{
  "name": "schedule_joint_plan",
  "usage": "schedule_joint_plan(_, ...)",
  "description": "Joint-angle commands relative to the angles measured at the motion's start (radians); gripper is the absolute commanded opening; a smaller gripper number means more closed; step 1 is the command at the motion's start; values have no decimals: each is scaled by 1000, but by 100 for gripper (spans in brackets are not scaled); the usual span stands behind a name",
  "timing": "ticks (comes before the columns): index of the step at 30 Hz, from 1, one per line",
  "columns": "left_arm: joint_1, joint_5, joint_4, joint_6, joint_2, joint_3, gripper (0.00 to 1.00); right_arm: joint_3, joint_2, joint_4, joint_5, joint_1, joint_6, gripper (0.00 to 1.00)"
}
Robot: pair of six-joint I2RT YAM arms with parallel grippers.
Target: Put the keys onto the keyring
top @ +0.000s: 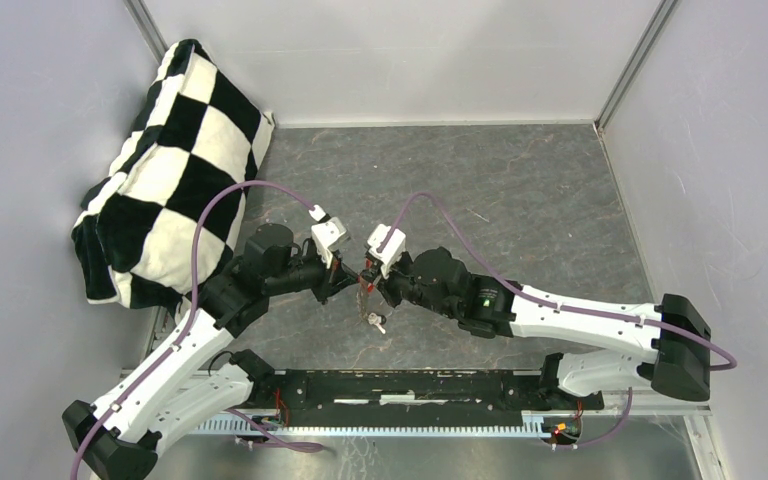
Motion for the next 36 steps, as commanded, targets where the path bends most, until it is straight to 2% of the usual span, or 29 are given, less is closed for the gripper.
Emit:
schedule_joint_plan(1,3,-13,65,-64,-6,1,2,53,11,17,80,8,32,0)
schedule_joint_plan(17,3,-15,72,-57,-5,-7,2,64,46,29,109,26,93,0)
schedule_joint_plan(36,3,-16,75,-49,-14,-15,2,79,67,24,240,48,150,0)
